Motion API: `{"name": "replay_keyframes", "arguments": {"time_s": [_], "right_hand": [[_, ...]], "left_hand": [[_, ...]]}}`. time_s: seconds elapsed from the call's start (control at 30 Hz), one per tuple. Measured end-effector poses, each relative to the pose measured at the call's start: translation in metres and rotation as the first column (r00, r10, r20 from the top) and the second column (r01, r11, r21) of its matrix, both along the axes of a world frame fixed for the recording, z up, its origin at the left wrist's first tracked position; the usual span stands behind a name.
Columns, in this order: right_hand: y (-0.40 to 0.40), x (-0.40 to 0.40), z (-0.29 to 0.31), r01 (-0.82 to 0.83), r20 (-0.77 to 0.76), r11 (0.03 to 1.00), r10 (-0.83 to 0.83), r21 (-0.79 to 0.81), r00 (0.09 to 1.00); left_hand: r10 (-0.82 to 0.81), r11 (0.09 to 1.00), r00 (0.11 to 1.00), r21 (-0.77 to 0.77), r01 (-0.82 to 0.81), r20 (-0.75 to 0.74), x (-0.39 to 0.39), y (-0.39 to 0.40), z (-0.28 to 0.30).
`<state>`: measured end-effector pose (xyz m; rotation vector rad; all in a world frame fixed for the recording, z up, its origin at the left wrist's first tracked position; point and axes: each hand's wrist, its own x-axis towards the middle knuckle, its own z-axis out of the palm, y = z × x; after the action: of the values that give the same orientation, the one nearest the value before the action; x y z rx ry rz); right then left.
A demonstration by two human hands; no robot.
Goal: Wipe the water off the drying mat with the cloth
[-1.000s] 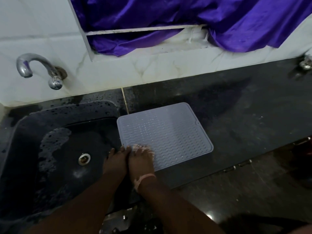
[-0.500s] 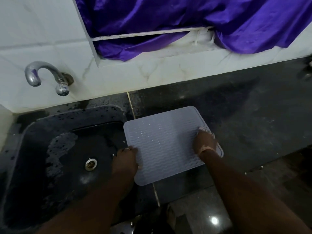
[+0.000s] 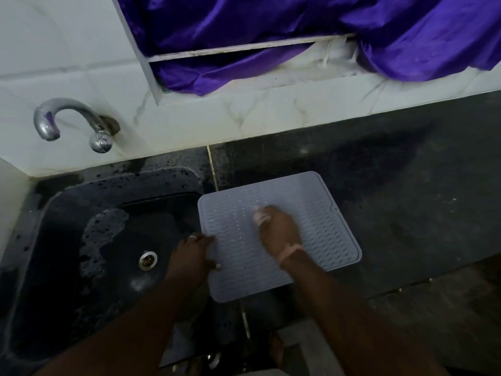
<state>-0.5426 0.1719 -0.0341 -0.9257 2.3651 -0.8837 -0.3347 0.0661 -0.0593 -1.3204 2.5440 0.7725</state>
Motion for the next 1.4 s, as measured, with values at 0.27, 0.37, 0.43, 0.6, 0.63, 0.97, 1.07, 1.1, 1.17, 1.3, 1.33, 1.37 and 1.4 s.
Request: {"name": "replay_keyframes", "arguments": {"time_s": [0.27, 0.37, 0.43, 0.6, 0.63, 0.97, 1.07, 1.1, 1.17, 1.3, 1.33, 1.37, 1.4], "right_hand": [[0.017, -0.118, -0.055, 0.232, -0.265, 0.882, -0.128, 0.41, 0.956], [0.005, -0.093, -0.043, 0.284, -0.355, 0.876, -0.141, 0.39, 0.924], [-0.005, -0.065, -0.034, 0.26, -0.428, 0.891, -0.083, 0.372, 0.9], [-0.053, 0.07, -0.027, -0.129, -0.439, 0.893, 0.333, 0.431, 0.835], [-0.059, 0.091, -0.029, -0.194, -0.401, 0.888, 0.372, 0.417, 0.837], [-0.01, -0.09, -0.009, 0.202, -0.319, 0.974, -0.161, 0.099, 0.934], [-0.004, -0.121, -0.033, 0.276, -0.416, 0.885, -0.106, 0.375, 0.903], [-0.009, -0.116, -0.037, 0.279, -0.426, 0.842, -0.066, 0.461, 0.902], [-0.029, -0.087, -0.039, 0.278, -0.441, 0.771, 0.004, 0.573, 0.898], [-0.061, 0.009, -0.035, 0.118, -0.449, 0.803, 0.198, 0.584, 0.871], [-0.066, 0.037, -0.035, 0.031, -0.412, 0.812, 0.262, 0.582, 0.873], [-0.071, 0.062, -0.033, -0.06, -0.375, 0.821, 0.323, 0.568, 0.869], [-0.075, 0.082, -0.031, -0.153, -0.354, 0.826, 0.391, 0.543, 0.85]], "left_hand": [[0.073, 0.995, 0.994, -0.069, -0.068, 0.08, -0.021, -0.007, -0.008], [0.084, 0.993, 0.994, -0.087, -0.078, 0.068, -0.023, -0.007, -0.009], [0.088, 0.993, 0.994, -0.088, -0.082, 0.062, -0.022, -0.009, -0.011], [0.079, 0.989, 0.996, -0.128, -0.074, 0.035, -0.02, -0.01, -0.01], [0.082, 0.988, 0.996, -0.133, -0.077, 0.027, -0.018, -0.011, -0.009], [0.103, 0.993, 0.994, 0.055, -0.104, 0.03, -0.019, -0.029, 0.0], [0.129, 0.986, 0.99, 0.098, -0.133, 0.051, -0.013, -0.035, -0.013], [0.137, 0.983, 0.989, 0.115, -0.143, 0.056, -0.011, -0.035, -0.015], [0.154, 0.979, 0.988, 0.13, -0.156, 0.027, -0.011, -0.03, -0.017], [0.266, 0.936, 0.96, 0.259, -0.237, -0.085, -0.008, -0.03, -0.027], [0.296, 0.92, 0.947, 0.302, -0.249, -0.122, -0.006, -0.032, -0.031], [0.326, 0.906, 0.932, 0.332, -0.262, -0.156, -0.005, -0.033, -0.031], [0.327, 0.909, 0.925, 0.33, -0.254, -0.191, -0.004, -0.034, -0.035]]}}
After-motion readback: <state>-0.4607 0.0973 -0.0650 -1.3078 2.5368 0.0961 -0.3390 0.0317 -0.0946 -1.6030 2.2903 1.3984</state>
